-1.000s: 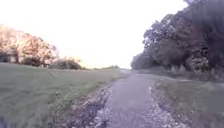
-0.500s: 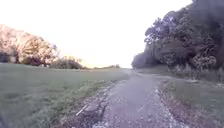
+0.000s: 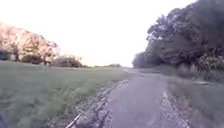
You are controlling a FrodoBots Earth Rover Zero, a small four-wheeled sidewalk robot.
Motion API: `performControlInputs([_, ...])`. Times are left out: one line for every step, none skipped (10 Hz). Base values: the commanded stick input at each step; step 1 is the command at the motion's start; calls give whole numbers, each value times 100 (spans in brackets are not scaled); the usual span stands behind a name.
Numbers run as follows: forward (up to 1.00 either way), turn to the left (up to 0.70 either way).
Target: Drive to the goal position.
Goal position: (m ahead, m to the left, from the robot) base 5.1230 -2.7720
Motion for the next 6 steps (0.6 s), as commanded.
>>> performControlInputs([68,0])
performControlInputs([68,0])
performControlInputs([68,0])
performControlInputs([68,0])
performControlInputs([68,0])
performControlInputs([68,0])
